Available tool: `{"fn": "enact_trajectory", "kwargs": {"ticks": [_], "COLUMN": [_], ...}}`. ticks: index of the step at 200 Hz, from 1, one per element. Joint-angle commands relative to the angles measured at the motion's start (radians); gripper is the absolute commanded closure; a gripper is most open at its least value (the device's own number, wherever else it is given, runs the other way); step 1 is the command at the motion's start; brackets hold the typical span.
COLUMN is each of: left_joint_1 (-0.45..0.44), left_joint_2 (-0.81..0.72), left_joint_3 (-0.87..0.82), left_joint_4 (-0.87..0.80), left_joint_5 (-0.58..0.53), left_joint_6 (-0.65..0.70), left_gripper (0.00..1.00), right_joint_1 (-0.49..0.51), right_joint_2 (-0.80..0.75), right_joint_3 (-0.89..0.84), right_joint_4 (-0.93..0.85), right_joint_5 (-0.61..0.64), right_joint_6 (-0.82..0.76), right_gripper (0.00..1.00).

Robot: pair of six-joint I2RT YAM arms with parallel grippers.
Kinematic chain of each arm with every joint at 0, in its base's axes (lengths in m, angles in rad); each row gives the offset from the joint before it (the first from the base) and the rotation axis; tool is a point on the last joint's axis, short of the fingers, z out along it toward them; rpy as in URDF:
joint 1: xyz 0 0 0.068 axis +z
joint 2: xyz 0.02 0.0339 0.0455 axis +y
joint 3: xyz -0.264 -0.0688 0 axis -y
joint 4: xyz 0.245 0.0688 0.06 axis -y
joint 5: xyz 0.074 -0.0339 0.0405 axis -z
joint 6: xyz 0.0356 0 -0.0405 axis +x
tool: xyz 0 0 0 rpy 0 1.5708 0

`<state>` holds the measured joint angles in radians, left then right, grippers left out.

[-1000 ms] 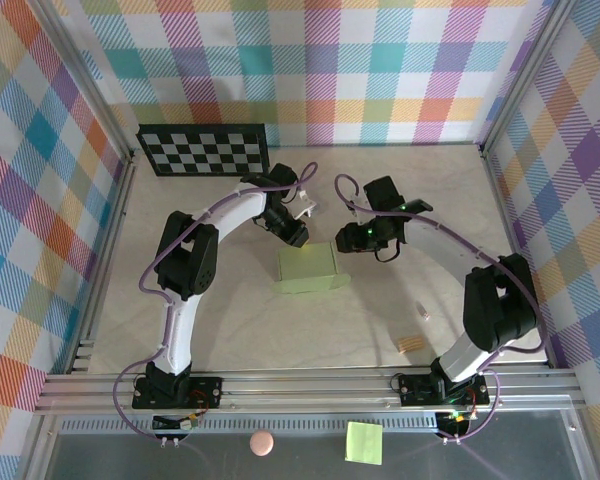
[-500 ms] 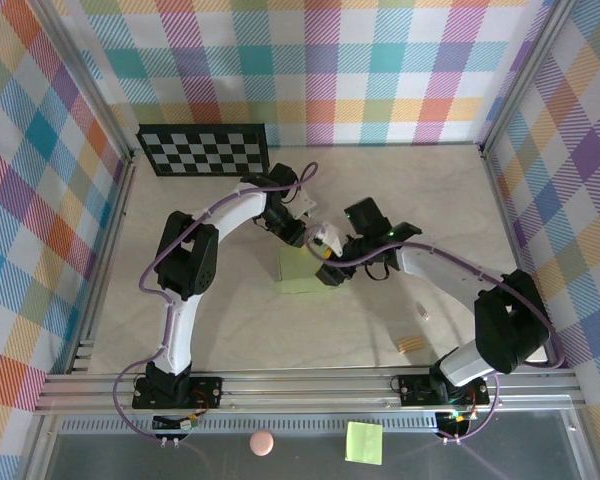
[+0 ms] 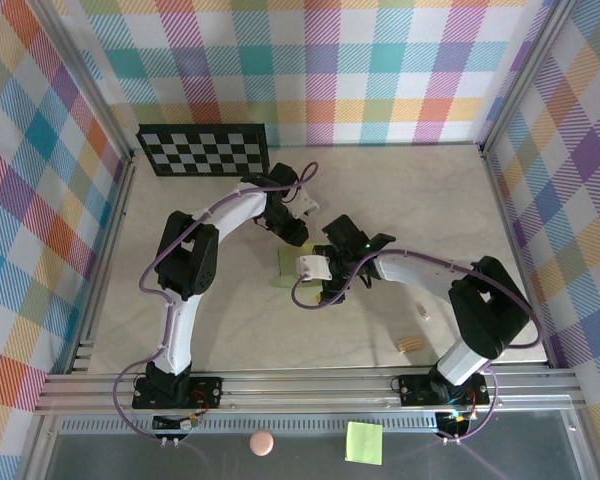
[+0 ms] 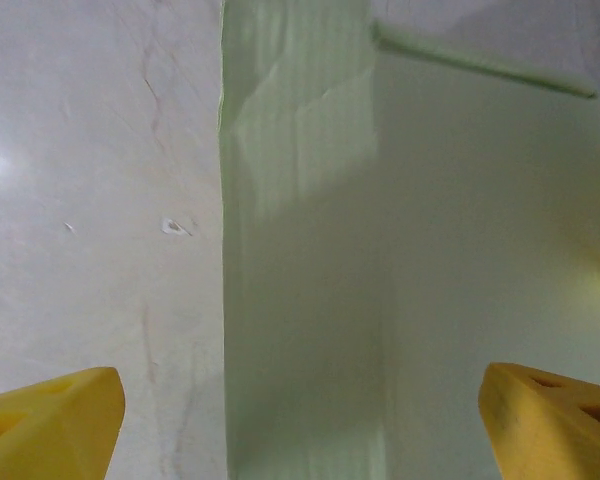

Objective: Fold the paper box

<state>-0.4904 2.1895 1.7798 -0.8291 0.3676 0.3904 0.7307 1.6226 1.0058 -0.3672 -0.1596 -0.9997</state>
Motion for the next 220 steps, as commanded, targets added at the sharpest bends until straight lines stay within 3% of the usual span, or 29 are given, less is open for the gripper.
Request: {"fn": "enact_trajectory", "kwargs": {"ticks": [1,62,135,172,220], "left_joint_1": [-0.002,-0.002,-0.002,0.0,0.039], "left_joint_2": [0.044,0.061,0.073,0.048,-0.107], "left_joint_3": [0.017,0.033,0.043,0.043,-0.057], "left_joint_4": [-0.028,-0.033,-0.035,-0.033,0.062], "left_joint_5": [-0.055,-0.068,-0.072,-0.077,-0.043], "left_joint_6": [0.018,0.018,0.02,0.019,-0.026], "left_gripper": [0.77,0.77,0.77,0.77,0.76], "right_joint_1": [0.008,0.009,0.004,-0.001,-0.017], "right_joint_2": [0.02,0.047,0.065,0.071,0.074], "right_joint_3": [0.004,0.004,0.035,0.075,0.183], "right_joint_4": [0.069,0.199,0.216,0.136,-0.089], "right_joint_5": [0.043,0.118,0.128,0.118,0.061], "right_joint_6": [-0.094,-0.171,-0.222,-0.21,-0.1], "right_gripper": [0.09,0.14,0.39,0.47,0.55]}}
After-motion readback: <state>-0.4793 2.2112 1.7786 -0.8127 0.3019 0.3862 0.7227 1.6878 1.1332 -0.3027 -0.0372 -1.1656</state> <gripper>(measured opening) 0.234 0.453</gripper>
